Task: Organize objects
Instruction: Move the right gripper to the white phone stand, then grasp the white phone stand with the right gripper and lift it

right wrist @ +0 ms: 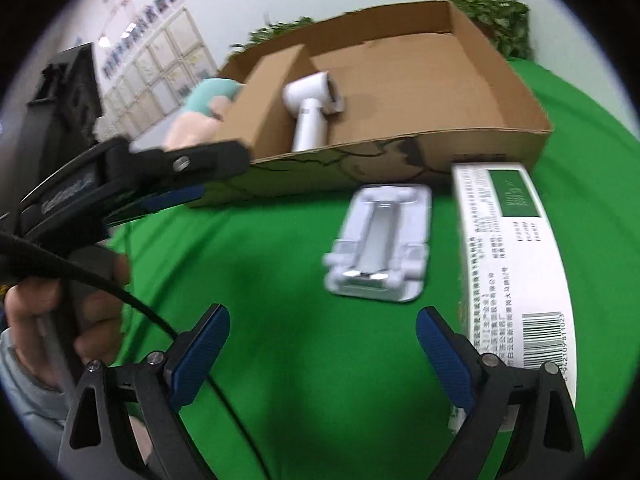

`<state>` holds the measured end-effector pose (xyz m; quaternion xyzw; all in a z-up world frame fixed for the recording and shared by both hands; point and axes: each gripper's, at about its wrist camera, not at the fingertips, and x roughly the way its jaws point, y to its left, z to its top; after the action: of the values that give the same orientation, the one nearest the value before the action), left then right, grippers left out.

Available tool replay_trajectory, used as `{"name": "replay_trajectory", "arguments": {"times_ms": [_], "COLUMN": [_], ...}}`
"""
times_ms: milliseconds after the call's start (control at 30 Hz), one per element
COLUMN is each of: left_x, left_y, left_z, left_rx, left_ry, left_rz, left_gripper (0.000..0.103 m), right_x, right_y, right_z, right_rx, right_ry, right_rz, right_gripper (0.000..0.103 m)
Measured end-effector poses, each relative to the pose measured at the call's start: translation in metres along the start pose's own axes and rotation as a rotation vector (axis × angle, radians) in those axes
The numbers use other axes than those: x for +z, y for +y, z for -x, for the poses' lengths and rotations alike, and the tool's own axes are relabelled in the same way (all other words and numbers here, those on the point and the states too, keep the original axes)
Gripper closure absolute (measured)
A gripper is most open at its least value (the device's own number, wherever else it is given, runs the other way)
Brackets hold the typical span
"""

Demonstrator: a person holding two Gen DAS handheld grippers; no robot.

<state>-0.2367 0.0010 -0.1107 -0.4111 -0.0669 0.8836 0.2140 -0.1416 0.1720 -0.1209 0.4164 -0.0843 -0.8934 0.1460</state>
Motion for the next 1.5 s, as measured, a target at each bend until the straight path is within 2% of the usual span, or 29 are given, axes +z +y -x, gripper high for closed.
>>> {"name": "replay_trajectory", "arguments": {"times_ms": [167, 333, 467, 500, 533, 667, 767, 900, 1000, 1100, 1167, 1200, 1233, 1300, 1500], "left_x": [-0.004, -0.005, -0.006, -0.006, -0.007, -0.010, -0.013, -0.019, -0.026, -0.033, -0.037, -0.039, -0.041, -0.042, -0.044], "left_y": [0.003, 0.012, 0.026, 0.029, 0.030, 0.035, 0.036, 0.034, 0.027, 0.015, 0.010, 0.009, 0.008, 0.006, 0.011], "left_z": [-0.006, -0.005, -0.001, 0.000, 0.003, 0.007, 0.008, 0.006, 0.000, -0.012, -0.022, -0.028, -0.034, -0.035, -0.034], "left_rx": [0.010, 0.034, 0.051, 0.048, 0.053, 0.057, 0.048, -0.040, -0.125, -0.215, -0.305, -0.344, -0.364, -0.386, -0.454], "left_ry": [0.008, 0.006, 0.008, 0.009, 0.008, 0.006, 0.013, 0.038, 0.086, 0.151, 0.187, 0.211, 0.231, 0.215, 0.232], "left_rz": [0.004, 0.014, 0.044, 0.047, 0.046, 0.051, 0.055, 0.062, 0.060, 0.068, 0.095, 0.117, 0.140, 0.151, 0.216], "left_gripper": [0.001, 0.001, 0.001, 0.001, 0.001, 0.001, 0.001, 0.001, 0.001, 0.001, 0.001, 0.001, 0.001, 0.001, 0.002], "right_x": [0.008, 0.013, 0.019, 0.019, 0.018, 0.018, 0.014, -0.003, -0.025, -0.038, -0.041, -0.039, -0.036, -0.036, -0.038], "right_y": [-0.007, 0.019, 0.023, 0.022, 0.021, 0.025, 0.025, 0.030, 0.037, 0.036, 0.035, 0.040, 0.042, 0.041, 0.045], "right_z": [-0.008, -0.015, -0.039, -0.045, -0.053, -0.056, -0.054, -0.039, -0.021, -0.008, -0.004, -0.008, -0.011, -0.013, -0.013], "right_rx": [-0.113, -0.125, -0.163, -0.190, -0.207, -0.253, -0.242, -0.196, -0.157, -0.156, -0.208, -0.209, -0.206, -0.189, -0.199], "right_ry": [0.017, 0.001, 0.038, 0.053, 0.076, 0.058, 0.056, 0.086, 0.108, 0.106, 0.090, 0.087, 0.089, 0.096, 0.087], "right_rz": [0.003, 0.091, 0.113, 0.117, 0.115, 0.153, 0.159, 0.199, 0.249, 0.249, 0.249, 0.248, 0.241, 0.227, 0.215], "right_gripper": [0.008, 0.008, 0.009, 0.011, 0.019, 0.032, 0.033, 0.034, 0.034, 0.033, 0.019, 0.019, 0.019, 0.019, 0.019]}}
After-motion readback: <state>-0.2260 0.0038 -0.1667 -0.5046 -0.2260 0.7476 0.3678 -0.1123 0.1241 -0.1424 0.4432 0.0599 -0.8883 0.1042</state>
